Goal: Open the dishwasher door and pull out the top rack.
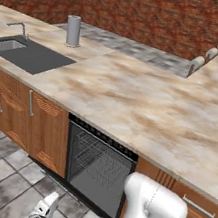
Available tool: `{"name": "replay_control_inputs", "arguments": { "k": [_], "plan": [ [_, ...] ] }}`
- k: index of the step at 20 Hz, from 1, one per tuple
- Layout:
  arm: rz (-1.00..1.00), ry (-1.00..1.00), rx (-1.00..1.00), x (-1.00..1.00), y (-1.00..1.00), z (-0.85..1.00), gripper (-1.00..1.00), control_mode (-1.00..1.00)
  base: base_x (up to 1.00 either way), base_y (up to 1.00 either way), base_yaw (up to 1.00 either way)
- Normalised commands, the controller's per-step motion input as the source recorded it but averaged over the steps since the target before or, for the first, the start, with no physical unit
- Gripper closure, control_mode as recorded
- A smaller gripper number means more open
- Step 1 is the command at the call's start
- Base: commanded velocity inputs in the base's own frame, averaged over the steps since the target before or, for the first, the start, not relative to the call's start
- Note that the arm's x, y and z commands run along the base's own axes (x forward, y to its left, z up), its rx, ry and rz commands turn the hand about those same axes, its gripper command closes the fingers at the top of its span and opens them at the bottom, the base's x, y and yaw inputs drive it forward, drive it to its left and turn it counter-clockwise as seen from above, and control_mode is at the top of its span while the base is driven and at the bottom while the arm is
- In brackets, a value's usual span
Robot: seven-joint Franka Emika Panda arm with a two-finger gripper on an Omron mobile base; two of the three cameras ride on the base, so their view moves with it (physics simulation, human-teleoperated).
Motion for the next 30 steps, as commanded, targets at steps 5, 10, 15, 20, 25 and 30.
{"name": "replay_control_inputs", "arguments": {
  "k": [5, 10, 15, 20, 25, 30],
  "plan": [
    [0.0, -0.44, -0.23, -1.0, 1.0, 0.0, -1.0, -1.0, 0.0, 0.0, 0.0],
    [0.0, -0.41, -0.17, -0.91, 0.79, 0.39, -1.0, -1.0, 0.0, 0.0, 0.0],
    [-0.03, -0.21, -0.02, -0.18, 0.21, 0.99, -1.0, -1.0, 0.0, 0.0, 0.0],
    [-0.06, -0.01, 0.0, 0.16, 0.0, 0.94, -1.0, -1.0, 0.0, 0.0, 0.0],
    [-0.1, 0.06, 0.06, 0.49, 0.0, 0.7, -1.0, -1.0, 0.0, 0.0, 0.0],
    [-0.11, 0.13, 0.04, 0.47, -0.01, 0.28, -1.0, -1.0, 0.0, 0.0, 0.0]
  ]
}}
